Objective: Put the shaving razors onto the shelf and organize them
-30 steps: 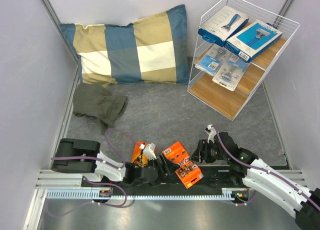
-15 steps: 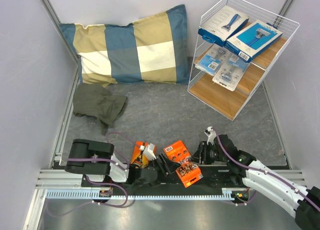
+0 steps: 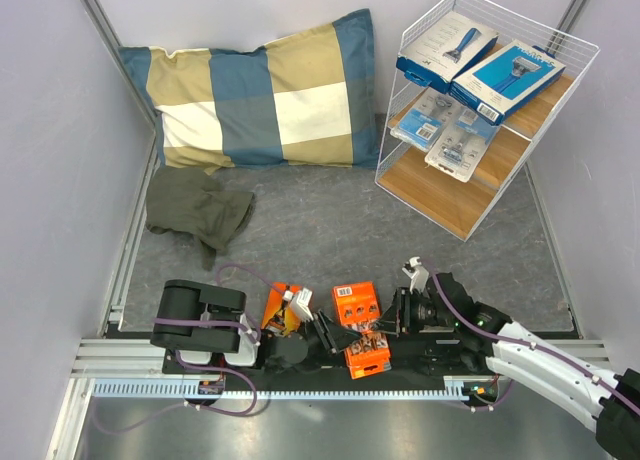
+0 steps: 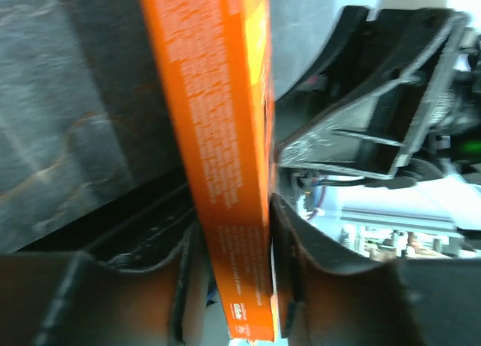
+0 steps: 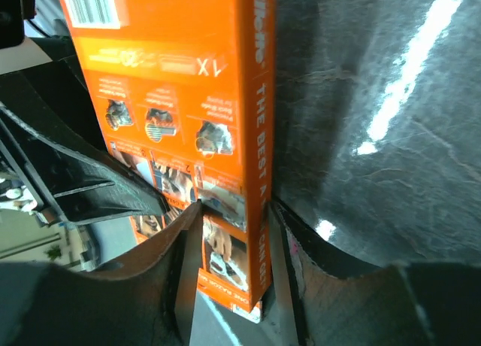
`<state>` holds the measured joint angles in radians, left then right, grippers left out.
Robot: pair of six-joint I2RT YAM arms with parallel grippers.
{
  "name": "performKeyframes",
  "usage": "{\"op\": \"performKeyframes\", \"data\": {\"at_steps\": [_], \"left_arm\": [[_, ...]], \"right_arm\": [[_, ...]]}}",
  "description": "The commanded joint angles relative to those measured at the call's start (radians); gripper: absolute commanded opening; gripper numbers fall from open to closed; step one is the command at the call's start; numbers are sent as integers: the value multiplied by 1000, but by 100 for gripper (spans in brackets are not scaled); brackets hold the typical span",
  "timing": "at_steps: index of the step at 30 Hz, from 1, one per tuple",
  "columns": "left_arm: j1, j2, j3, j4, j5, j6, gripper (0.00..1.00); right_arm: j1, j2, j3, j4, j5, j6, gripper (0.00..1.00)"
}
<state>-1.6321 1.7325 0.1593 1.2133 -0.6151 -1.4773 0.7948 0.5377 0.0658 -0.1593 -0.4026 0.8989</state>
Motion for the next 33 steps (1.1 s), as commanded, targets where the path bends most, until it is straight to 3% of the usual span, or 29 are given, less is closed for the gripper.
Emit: {"op": "performKeyframes", "data": {"at_steps": [1,5,9,13,17,22,26,33], "left_arm": [[-9,-17,-15,112,35,121,24],[-9,-63,0,129,72,222,20],[3,-161,14,37,110,291,20],[44,-287,11,0,271,385,21],[107,-424,51,-135,440,500,23],[130,-557,149,-335,563,632,26],[176,-591,187,-363,636,643,26],[215,-585,236,-434,692,654,30]], "right_arm": [[6,-18,20,-12,8,8,49],[6,-56,86,-69,70,-11,57],[6,-88,129,-103,110,-20,68],[6,-117,149,-102,123,-22,75],[7,-165,143,-59,107,-3,76],[6,-232,100,93,4,51,70],[6,-271,78,204,-71,75,63],[6,-309,115,231,-111,38,39]]}}
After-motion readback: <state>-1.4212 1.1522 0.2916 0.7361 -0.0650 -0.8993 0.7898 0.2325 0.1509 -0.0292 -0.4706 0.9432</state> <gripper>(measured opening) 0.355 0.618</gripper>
